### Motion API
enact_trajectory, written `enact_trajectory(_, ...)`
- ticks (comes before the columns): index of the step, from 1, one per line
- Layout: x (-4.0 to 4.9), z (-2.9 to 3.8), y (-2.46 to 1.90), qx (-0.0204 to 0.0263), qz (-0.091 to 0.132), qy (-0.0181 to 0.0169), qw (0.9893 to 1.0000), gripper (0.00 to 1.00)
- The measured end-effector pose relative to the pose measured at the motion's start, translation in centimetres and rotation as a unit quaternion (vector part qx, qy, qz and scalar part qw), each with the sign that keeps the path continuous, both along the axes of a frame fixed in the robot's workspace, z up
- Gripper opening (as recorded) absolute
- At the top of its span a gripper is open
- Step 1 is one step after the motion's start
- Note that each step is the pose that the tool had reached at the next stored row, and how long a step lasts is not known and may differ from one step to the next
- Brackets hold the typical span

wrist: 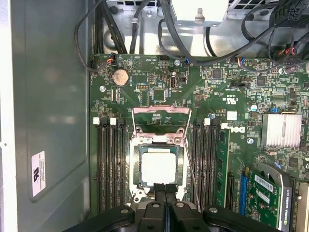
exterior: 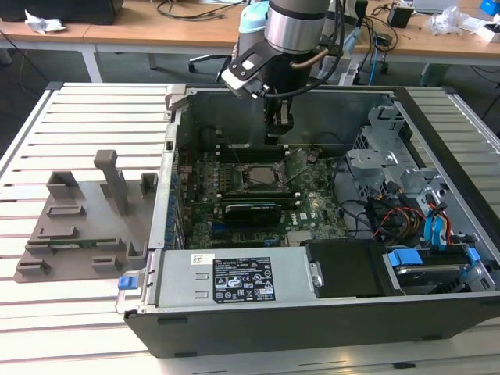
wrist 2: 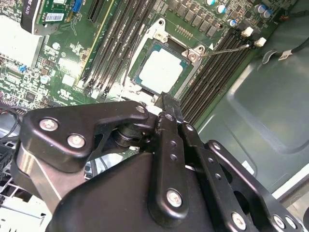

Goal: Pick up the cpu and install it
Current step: 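Place the cpu into insertion slot, then close the cpu cover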

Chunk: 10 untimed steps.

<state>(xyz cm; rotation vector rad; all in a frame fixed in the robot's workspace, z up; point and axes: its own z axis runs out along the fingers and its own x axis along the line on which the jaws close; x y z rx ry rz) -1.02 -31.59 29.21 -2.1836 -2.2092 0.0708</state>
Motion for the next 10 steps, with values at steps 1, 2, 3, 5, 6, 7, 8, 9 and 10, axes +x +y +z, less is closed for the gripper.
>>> enact_trajectory(1,0.00,0.00,0.00,0.0000,0.000,0.0000,1.0000,0.11)
enact_trajectory(2,0.00,0.01,0.00,0.0000,0.000,0.0000,1.0000,0.11)
enact_trajectory(3,0.00,0.01,0.00,-0.0001,0.000,0.0000,1.0000,0.11)
enact_trajectory(5,0.05,0.02,0.00,0.0000,0.000,0.0000,1.0000,0.11)
enact_trajectory(6,0.46,0.02,0.00,-0.0004,0.000,0.0000,1.0000,0.11)
enact_trajectory(7,0.80,0.02,0.00,-0.0007,0.000,0.0000,1.0000,0.11)
enact_trajectory(8,1.36,0.01,0.00,-0.0008,0.000,0.0000,1.0000,0.11)
enact_trajectory(9,1.84,0.00,0.02,-0.0009,0.000,0.0001,1.0000,0.11)
enact_trajectory(10,2.11,0.00,0.03,-0.0011,0.000,0.0000,1.0000,0.11)
